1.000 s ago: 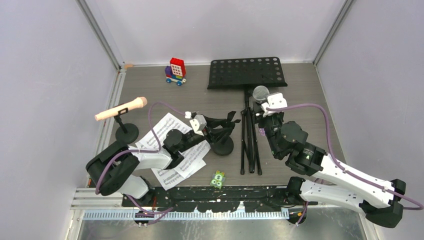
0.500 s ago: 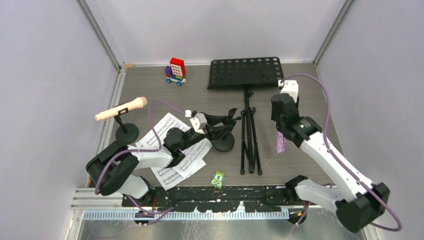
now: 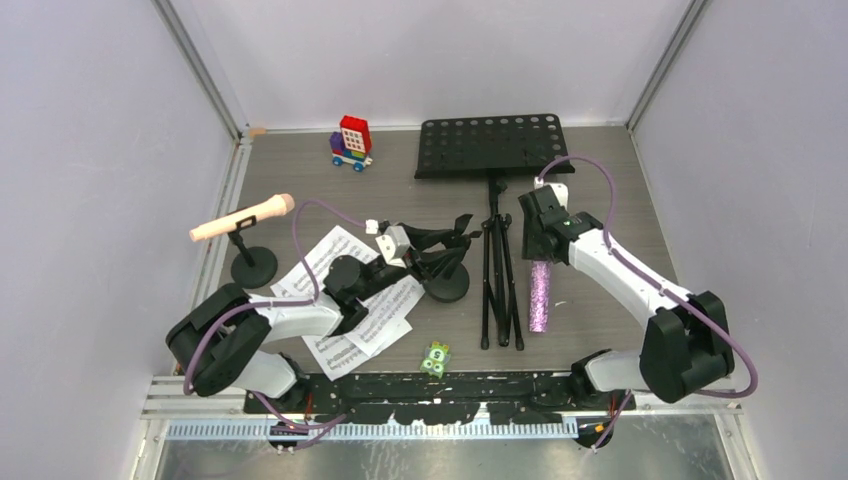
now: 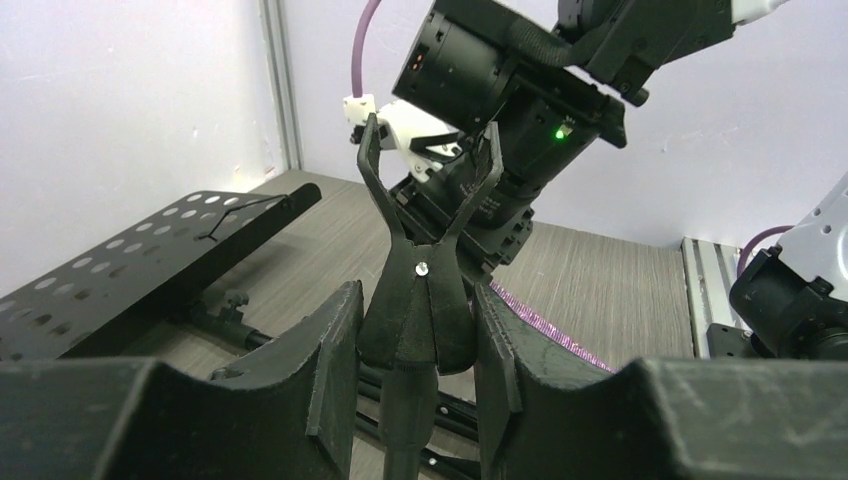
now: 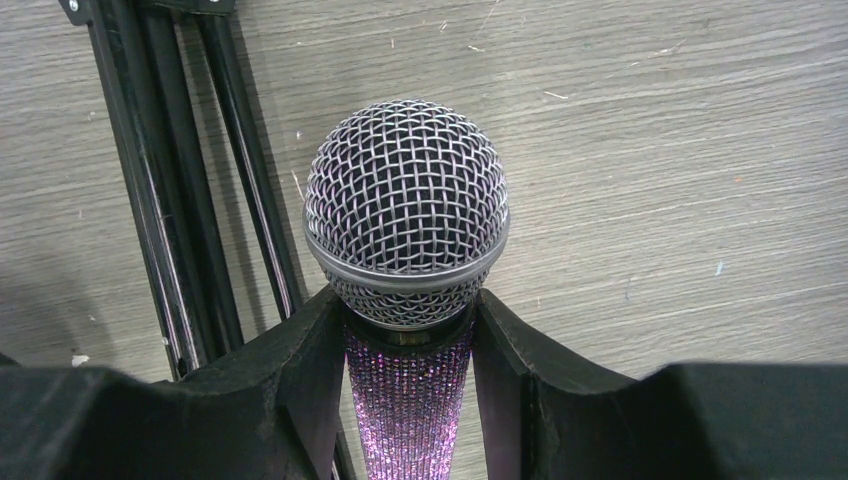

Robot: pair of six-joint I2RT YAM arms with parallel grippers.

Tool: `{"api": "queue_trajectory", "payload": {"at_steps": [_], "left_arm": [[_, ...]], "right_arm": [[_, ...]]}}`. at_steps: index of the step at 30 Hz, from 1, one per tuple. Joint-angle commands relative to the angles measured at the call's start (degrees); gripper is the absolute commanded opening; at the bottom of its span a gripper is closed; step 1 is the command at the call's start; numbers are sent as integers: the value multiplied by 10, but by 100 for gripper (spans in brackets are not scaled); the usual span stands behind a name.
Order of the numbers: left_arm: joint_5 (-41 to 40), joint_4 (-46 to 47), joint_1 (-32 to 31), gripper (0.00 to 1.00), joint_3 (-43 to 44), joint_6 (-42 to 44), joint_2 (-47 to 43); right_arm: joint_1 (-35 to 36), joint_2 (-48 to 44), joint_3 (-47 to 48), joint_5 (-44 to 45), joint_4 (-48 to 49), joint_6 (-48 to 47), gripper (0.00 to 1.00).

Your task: Pack up the instrument practice props

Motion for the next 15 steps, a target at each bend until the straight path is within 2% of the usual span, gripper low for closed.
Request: {"api": "queue_trajectory", "payload": {"at_steps": [1,4,8,15], "left_arm": [[0,66,5,0,6,10,-26],[-1,65,5,0,9,10,-23],[1,65,5,0,13,5,-20],[10,65,5,0,8,3,-27]], "right_arm": [[-5,24,5,-22,22,18,29],[-12,63,-1,-54,37,25,34],[-13,110,5,-52,43,32,38],[-14,123,-2,-30,55,27,64]]}}
